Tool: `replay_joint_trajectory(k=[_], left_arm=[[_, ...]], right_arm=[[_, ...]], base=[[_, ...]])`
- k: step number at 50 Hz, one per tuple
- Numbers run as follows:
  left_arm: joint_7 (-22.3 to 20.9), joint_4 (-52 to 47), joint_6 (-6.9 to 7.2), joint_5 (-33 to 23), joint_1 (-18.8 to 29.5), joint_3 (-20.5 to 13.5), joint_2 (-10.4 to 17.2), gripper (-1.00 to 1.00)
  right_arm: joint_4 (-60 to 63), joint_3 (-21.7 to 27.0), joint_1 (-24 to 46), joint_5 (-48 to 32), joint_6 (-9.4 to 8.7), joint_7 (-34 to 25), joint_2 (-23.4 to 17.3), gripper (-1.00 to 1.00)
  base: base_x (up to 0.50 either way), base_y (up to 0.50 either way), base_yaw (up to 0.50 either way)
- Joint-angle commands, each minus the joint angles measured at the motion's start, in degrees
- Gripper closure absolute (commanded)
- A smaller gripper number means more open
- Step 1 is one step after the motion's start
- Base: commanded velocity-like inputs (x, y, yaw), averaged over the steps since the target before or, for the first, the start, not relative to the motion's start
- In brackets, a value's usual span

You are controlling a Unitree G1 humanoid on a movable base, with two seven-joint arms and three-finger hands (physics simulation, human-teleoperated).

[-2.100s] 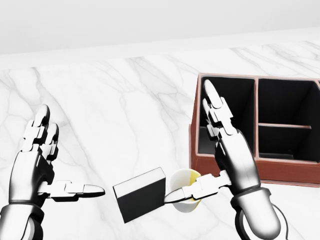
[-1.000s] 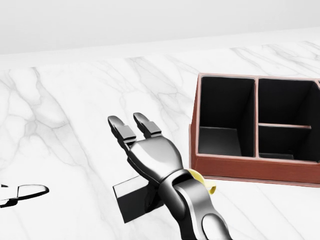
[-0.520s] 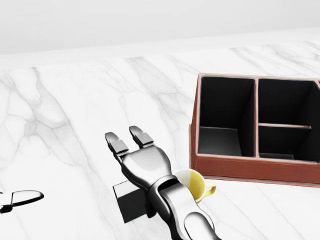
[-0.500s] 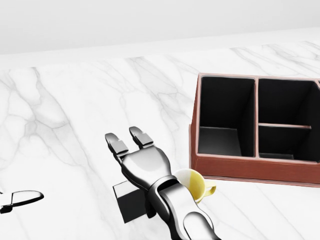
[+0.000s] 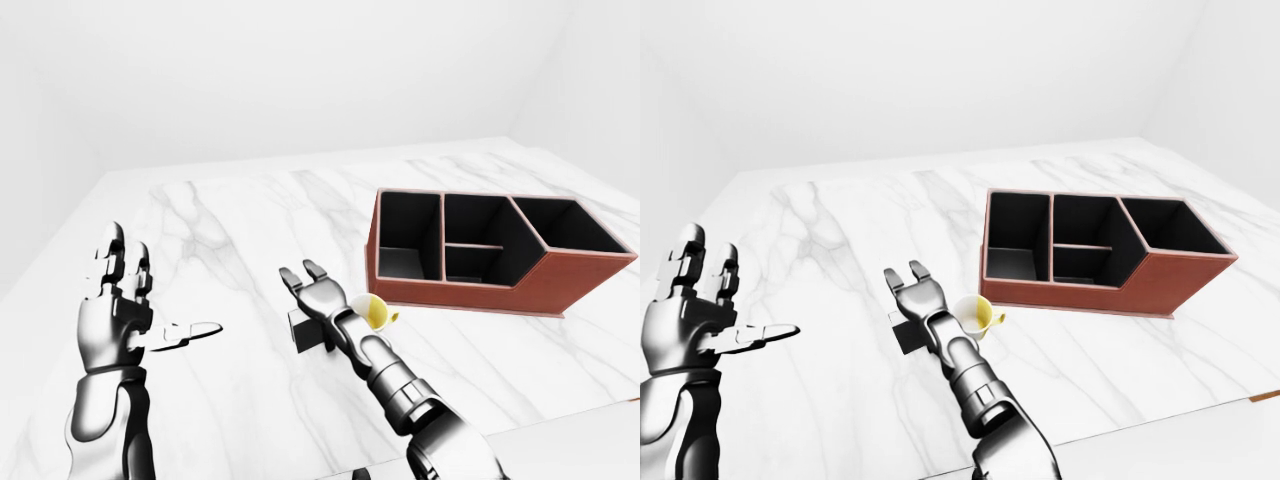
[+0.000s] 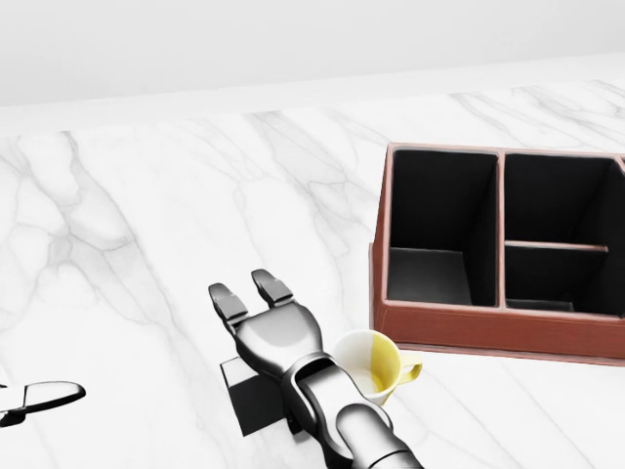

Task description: Pick up the book and place it in the caddy.

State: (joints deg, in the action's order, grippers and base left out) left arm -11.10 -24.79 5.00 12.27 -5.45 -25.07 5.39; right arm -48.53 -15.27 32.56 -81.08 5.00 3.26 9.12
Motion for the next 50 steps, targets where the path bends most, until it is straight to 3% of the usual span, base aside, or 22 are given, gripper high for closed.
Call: replay_joint_trajectory(k=[1,19,20,21,22,23,50], left_arm=[[-0.3,0.5,0.0,0.0,-0.3,0.1,-0.3,-1.0],[-0.7,1.9,0.0,0.2,-0.8,0.1,-0.4,-1.0],[-0.7,2.0,0.0,0.3,-0.8,0.1,-0.4,-1.0],[-0.7,2.0,0.0,0.2,-0.8,0.1,-0.4,-1.0],[-0.7,2.1,0.0,0.2,-0.8,0.1,-0.4,-1.0],[-0.7,2.3,0.0,0.3,-0.8,0.1,-0.4,-1.0],[-1.5,3.0,0.0,0.8,-1.3,-0.1,-0.6,-1.0]], right_arm=[[-10.0,0.4,4.0,0.1,0.0,4.9,0.7,-1.0],[-17.1,0.4,6.5,-0.1,0.0,7.3,1.0,-1.0],[-16.7,0.3,6.2,-0.2,0.0,7.2,1.0,-0.81],[-15.9,-0.1,5.5,-0.5,0.0,6.6,1.0,0.68],[-15.7,-0.1,5.4,-0.6,0.0,6.6,1.0,0.68],[-15.0,-0.6,4.6,-1.2,0.0,5.6,0.9,1.0],[-7.1,0.0,2.3,1.3,0.0,4.6,1.6,1.0]], base=[[0.0,0.0,0.0],[0.0,0.0,0.0],[0.0,0.0,0.0],[0.0,0.0,0.0],[0.0,0.0,0.0],[0.0,0.0,0.0],[0.0,0.0,0.0]])
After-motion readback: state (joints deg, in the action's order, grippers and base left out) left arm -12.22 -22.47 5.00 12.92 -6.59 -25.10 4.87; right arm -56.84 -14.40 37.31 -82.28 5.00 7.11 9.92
